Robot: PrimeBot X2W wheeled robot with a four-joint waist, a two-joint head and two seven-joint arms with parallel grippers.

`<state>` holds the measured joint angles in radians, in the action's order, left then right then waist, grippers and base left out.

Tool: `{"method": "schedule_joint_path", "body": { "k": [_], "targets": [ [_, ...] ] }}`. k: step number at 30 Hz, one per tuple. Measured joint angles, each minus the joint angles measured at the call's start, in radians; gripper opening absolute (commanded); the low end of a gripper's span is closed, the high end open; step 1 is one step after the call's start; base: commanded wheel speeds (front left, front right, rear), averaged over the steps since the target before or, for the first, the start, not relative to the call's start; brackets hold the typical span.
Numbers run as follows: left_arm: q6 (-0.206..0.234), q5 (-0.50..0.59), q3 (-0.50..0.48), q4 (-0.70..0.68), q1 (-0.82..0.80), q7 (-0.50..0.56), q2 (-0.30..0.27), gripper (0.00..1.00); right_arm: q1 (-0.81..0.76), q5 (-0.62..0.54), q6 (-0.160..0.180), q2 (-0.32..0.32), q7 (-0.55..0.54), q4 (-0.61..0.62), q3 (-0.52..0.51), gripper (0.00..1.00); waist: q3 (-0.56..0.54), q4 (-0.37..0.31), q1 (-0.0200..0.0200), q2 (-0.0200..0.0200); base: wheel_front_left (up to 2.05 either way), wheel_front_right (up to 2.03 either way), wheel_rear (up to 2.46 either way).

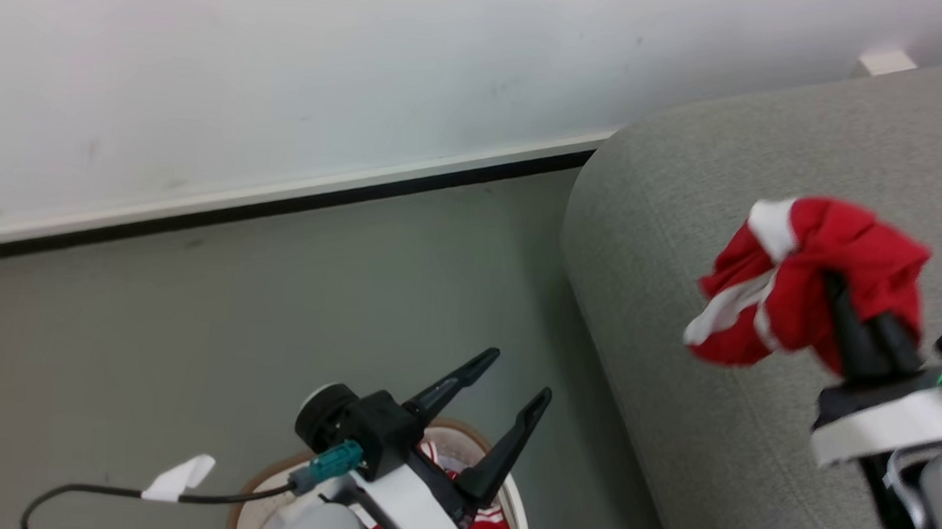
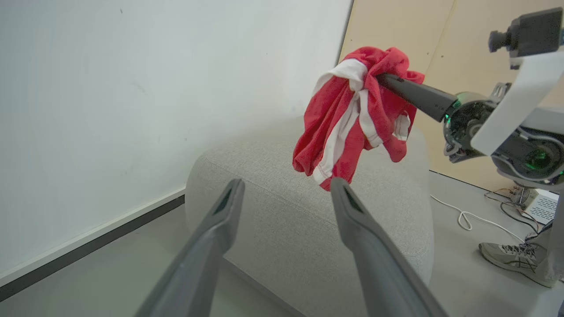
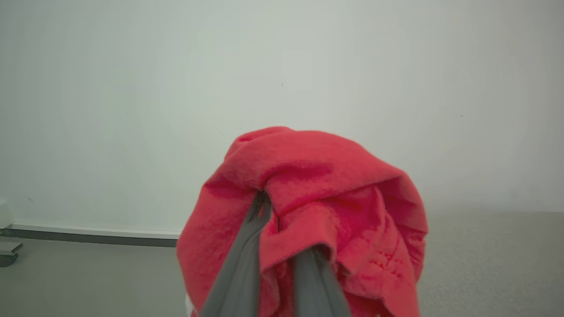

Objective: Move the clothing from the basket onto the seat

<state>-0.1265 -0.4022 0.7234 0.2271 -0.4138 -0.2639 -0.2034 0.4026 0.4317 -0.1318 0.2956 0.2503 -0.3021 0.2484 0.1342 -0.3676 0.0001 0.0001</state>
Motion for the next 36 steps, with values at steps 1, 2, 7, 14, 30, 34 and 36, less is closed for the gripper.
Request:
{"method": "schedule_joint_path", "body": {
  "k": [1,2,7,14,30,34,36],
  "targets": [
    [-0.001,0.002,0.002,-0.003,-0.003,0.000,-0.008,1.00,0.029,-0.002,0.000,0.006,-0.009,-0.012,-0.018,0.00,0.013,0.007,0.0000,0.0000,0.00,0.00,0.00],
    [-0.001,0.003,0.003,-0.008,-0.010,0.000,-0.017,1.00,0.058,-0.012,0.000,0.015,-0.023,-0.021,-0.033,0.00,0.027,0.013,0.0000,0.0000,0.00,0.00,0.00],
    [-0.002,0.004,0.016,-0.038,-0.047,0.000,-0.062,1.00,0.206,-0.034,0.000,0.062,-0.075,-0.091,-0.123,0.00,0.109,0.048,0.0000,0.0000,0.00,0.00,0.00],
    [-0.003,-0.003,0.022,-0.082,-0.107,0.000,-0.135,1.00,0.400,-0.054,0.000,0.153,-0.149,-0.243,-0.220,0.00,0.248,0.108,0.0001,0.0000,0.00,0.00,0.00],
    [-0.004,-0.031,-0.029,-0.137,-0.176,0.000,-0.220,1.00,0.605,-0.188,0.000,0.268,-0.518,-0.500,-0.317,0.00,0.489,0.238,0.0002,0.0000,0.00,0.00,0.00],
    [-0.004,-0.032,-0.039,-0.139,-0.175,0.000,-0.220,1.00,0.601,-0.213,0.000,0.243,-0.605,-0.541,-0.356,0.00,0.505,0.255,0.0002,-0.0001,0.00,0.00,0.00],
    [-0.004,-0.032,-0.039,-0.138,-0.175,0.000,-0.220,1.00,0.595,-0.229,0.000,0.230,-0.620,-0.547,-0.374,0.02,0.502,0.258,0.0001,0.0000,0.00,0.00,0.00]
  ]
}}
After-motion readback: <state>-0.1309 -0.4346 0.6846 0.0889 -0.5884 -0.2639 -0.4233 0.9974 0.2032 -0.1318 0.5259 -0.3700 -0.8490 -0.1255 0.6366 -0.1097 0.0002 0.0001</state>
